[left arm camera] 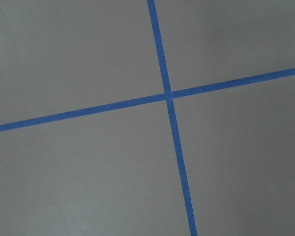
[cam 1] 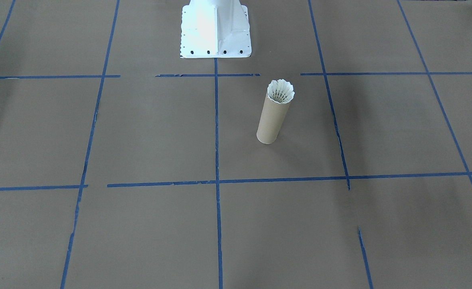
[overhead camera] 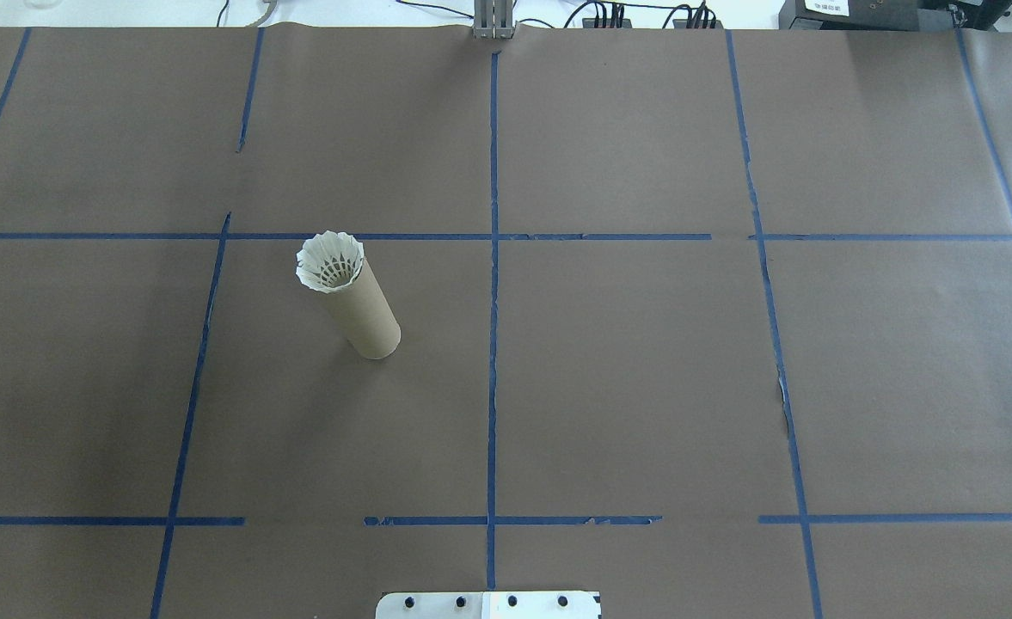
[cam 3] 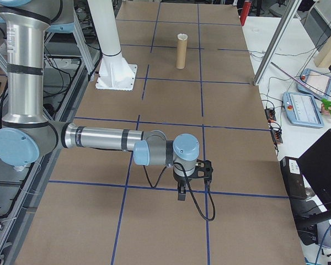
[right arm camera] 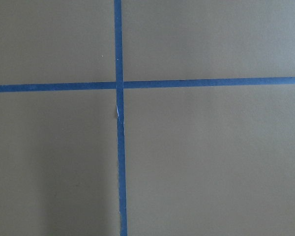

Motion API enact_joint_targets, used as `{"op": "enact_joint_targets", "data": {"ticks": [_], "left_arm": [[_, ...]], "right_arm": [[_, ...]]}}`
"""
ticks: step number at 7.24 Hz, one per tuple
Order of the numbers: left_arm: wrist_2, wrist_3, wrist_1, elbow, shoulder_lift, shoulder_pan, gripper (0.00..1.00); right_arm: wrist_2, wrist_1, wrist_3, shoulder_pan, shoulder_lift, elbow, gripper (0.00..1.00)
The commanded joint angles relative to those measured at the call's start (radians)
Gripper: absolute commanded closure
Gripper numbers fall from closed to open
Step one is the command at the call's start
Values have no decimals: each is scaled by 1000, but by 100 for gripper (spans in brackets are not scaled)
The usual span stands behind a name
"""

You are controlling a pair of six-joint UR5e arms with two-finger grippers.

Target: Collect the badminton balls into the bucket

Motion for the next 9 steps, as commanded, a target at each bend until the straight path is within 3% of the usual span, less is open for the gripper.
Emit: {"op": "enact_joint_targets", "data": {"ticks": [1,5,9], "left_arm": [[-11,-6,-9,-15,34,-1,0],[-10,-174,-37,-38,37,-13,0],[-2,-257,-162,-35,39,-29,0]], "right_arm": [[0,0,0,0,0,0,0],[0,0,0,0,0,0,0],[0,0,0,0,0,0,0]]}}
